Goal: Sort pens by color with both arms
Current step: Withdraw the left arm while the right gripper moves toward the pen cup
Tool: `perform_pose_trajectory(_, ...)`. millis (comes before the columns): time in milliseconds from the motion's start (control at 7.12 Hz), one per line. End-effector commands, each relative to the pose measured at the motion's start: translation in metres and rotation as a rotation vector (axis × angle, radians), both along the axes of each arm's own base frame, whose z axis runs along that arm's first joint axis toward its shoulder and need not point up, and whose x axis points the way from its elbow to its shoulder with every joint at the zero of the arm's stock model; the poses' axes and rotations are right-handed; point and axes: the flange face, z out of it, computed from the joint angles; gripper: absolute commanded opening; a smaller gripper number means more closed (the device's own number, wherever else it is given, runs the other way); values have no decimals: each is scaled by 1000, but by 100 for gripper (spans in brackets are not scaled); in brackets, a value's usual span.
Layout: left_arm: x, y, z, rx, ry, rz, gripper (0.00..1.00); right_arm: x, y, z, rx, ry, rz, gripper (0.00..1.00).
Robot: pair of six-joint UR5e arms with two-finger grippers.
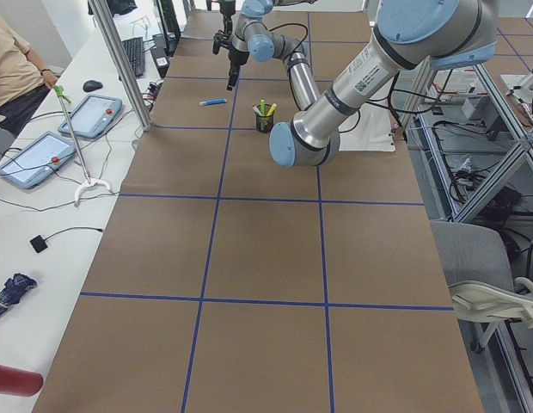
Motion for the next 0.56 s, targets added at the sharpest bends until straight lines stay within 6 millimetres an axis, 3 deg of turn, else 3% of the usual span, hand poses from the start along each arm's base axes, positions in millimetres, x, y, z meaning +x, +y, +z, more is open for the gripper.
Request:
perform_pose_trajectory(0, -75, -9, 54, 17, -14, 136, 95, -34, 5, -38, -83, -48, 68, 98)
perform_pose_trajectory(140, -105, -16, 86, 21, -21, 188, 95, -56, 10, -58, -126, -67, 88, 98)
perform_pose_trajectory(281, -125, -16, 119, 33, -51, 220, 95, -81, 18, -77, -157, -79, 86, 98)
perform_pose_trajectory(421, -140, -15, 141, 53, -77, 241, 95, -102, 23, -100, -191, -89, 92, 98)
